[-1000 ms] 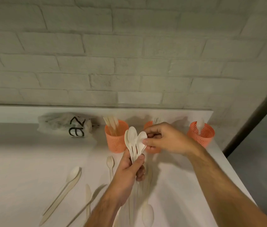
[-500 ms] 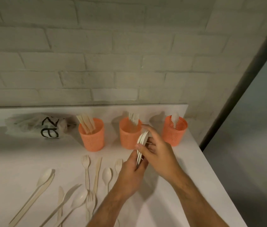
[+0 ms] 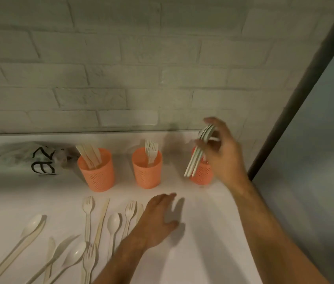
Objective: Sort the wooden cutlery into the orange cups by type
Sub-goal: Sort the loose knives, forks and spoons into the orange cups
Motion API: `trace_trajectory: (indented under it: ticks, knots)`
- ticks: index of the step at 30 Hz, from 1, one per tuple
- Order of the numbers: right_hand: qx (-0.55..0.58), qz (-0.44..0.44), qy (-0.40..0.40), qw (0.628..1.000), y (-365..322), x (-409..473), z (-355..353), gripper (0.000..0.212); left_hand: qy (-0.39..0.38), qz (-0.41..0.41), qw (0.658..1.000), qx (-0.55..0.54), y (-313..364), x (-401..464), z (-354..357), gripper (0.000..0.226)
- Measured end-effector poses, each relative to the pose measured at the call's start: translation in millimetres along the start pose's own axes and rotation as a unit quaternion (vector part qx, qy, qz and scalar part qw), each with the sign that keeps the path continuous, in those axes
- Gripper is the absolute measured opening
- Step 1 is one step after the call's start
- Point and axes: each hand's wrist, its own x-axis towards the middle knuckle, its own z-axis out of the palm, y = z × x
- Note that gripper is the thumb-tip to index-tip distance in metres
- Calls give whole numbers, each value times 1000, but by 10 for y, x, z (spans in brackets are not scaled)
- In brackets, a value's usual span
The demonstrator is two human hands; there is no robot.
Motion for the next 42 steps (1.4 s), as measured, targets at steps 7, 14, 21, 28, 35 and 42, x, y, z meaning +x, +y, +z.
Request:
trace_trajectory:
  ticks: [7,14,21,28,35,42]
  knots:
    - [-148,0,41,988,509,631,-204,53,-84,-1,982,168,-89,-47,161,74]
    - [-215,58,-47,974,914,604,-50,56,-78,-11,983,164,-109,-32,187,76]
    - [-292,89,-67,950,793,533,-73,69,50,1,997,64,-229,-184,5,51]
    - [-200,-42,39,978,370,-154,179,30,198,-39,979,40,-742,-637,-470,32]
    - [-200,259,-285,901,15,-1239,709,7,226,-200,947,106,-1362,-1335,-911,44]
    - [-346,306,-423,780,-404,-1948,1131,40,111,-363,919,111,-1740,-1838,-1223,53]
